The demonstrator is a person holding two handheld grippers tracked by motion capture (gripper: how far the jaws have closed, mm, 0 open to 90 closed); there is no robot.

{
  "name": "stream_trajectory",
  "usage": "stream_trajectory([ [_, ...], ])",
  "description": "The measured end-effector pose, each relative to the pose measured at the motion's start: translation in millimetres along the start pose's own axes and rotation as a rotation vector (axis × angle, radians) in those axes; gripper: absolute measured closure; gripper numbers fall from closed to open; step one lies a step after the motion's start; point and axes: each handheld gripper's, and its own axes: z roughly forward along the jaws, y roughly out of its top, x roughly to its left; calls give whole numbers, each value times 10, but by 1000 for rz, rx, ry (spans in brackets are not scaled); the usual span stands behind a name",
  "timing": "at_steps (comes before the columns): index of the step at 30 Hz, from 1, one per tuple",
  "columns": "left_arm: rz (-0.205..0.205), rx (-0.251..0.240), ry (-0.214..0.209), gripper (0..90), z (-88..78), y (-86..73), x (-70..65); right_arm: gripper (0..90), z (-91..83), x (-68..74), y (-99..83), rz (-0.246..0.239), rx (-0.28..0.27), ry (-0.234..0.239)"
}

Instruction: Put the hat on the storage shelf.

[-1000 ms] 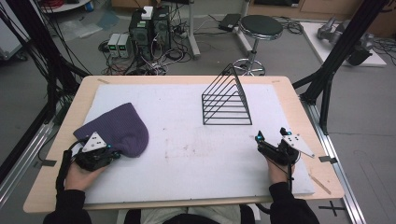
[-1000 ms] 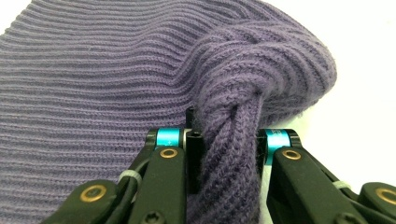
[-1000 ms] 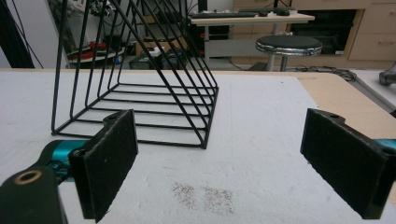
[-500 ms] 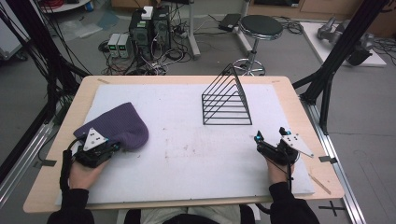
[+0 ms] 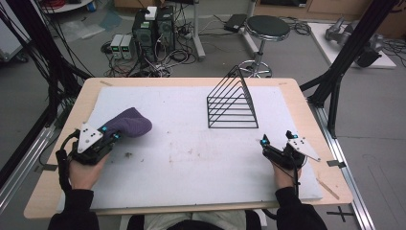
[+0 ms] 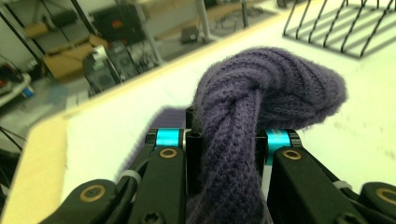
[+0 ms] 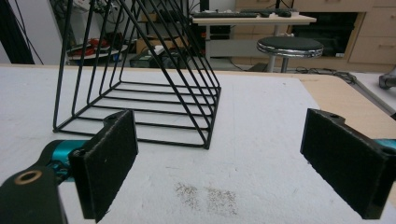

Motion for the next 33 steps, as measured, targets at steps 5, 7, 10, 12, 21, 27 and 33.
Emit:
stream_trajectory([
  [5, -2, -75, 50, 759, -43, 160, -28, 103, 16, 10, 2, -7, 2, 6],
  [7, 1, -100, 76, 758, -52, 208, -69, 103, 17, 14, 5, -8, 2, 6],
  [10, 19, -140, 72, 757, -53, 300, -174, 103, 22, 20, 4, 0, 7, 9],
  [12, 29, -159, 59, 758, -54, 376, -233, 103, 23, 36, 7, 5, 6, 17],
  [21, 59, -329, 40, 756, -181, 812, -419, 103, 21, 44, 14, -9, 3, 25],
  [27, 34, -486, 13, 755, -274, 1023, -475, 103, 14, 48, 16, -8, -4, 28],
  [33, -24, -570, -65, 756, -325, 1216, -493, 103, -11, 77, 36, -19, -25, 43],
])
